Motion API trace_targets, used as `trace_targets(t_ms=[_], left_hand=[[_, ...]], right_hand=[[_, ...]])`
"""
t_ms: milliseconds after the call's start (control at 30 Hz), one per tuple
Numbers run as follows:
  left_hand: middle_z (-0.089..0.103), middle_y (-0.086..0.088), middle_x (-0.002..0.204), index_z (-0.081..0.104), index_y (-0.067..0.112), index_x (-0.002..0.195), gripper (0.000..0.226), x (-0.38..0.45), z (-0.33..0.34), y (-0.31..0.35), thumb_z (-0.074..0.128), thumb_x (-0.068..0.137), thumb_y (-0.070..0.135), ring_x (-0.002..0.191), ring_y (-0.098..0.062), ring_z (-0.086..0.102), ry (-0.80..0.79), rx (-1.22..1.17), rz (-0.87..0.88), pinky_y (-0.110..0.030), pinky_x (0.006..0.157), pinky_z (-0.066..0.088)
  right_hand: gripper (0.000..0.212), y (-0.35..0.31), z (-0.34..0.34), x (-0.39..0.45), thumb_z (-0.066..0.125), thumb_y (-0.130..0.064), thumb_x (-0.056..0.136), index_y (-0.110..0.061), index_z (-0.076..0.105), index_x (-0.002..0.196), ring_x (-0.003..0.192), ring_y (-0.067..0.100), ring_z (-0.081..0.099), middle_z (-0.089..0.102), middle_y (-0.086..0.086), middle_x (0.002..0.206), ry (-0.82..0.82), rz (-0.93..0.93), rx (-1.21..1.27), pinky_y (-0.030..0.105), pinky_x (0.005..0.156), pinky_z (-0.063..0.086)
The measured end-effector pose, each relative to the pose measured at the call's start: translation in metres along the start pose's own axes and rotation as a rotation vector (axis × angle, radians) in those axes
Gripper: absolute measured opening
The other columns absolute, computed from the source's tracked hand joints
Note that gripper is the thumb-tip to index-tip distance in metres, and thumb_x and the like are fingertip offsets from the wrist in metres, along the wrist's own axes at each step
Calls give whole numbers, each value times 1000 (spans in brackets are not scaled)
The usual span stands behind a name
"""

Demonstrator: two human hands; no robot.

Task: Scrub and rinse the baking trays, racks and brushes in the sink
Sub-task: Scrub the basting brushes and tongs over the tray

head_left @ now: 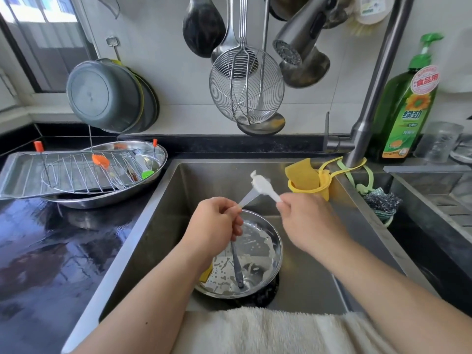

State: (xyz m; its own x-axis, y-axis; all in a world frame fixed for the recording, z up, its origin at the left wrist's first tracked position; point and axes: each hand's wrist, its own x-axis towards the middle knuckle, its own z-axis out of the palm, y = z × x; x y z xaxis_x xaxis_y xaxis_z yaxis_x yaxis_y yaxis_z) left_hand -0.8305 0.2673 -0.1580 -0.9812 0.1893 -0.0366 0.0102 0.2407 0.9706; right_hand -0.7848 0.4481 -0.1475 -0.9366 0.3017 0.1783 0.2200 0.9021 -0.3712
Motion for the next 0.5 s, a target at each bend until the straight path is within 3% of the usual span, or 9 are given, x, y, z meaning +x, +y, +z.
trace_targets(t_ms=[100,233,367,500], left_hand=[[64,-6,70,69,-1,95,20,0,4,0,54,106,5,52,-9,57,-22,-16,18,-21,53,50],[64,-5,70,70,1,92,21,2,1,-3,54,106,4,55,-10,57,-19,-78,3,-23,53,50],[64,-3,68,72,2,96,18,3,2,-3,56,105,4,56,-11,58,-34,-117,-1,-23,55,50],[63,-3,68,71,0,97,18,2,2,-3,55,105,4,54,-9,57,-29,-109,0,-22,54,50]], right_hand=[[40,8,-12,7,43,-35,105,-25,45,67,68,24,51,55,2,76,23,90,28,31,51,32],[37,-15,3,-14,47,-37,103,-20,49,71,64,23,48,52,0,68,-96,-140,48,32,50,30],[37,1,-7,4,45,-35,104,-21,48,69,66,24,51,53,0,70,42,-10,60,32,49,31],[40,-6,1,-10,47,-36,103,-19,42,67,65,26,50,51,0,67,-39,-136,30,37,54,38]])
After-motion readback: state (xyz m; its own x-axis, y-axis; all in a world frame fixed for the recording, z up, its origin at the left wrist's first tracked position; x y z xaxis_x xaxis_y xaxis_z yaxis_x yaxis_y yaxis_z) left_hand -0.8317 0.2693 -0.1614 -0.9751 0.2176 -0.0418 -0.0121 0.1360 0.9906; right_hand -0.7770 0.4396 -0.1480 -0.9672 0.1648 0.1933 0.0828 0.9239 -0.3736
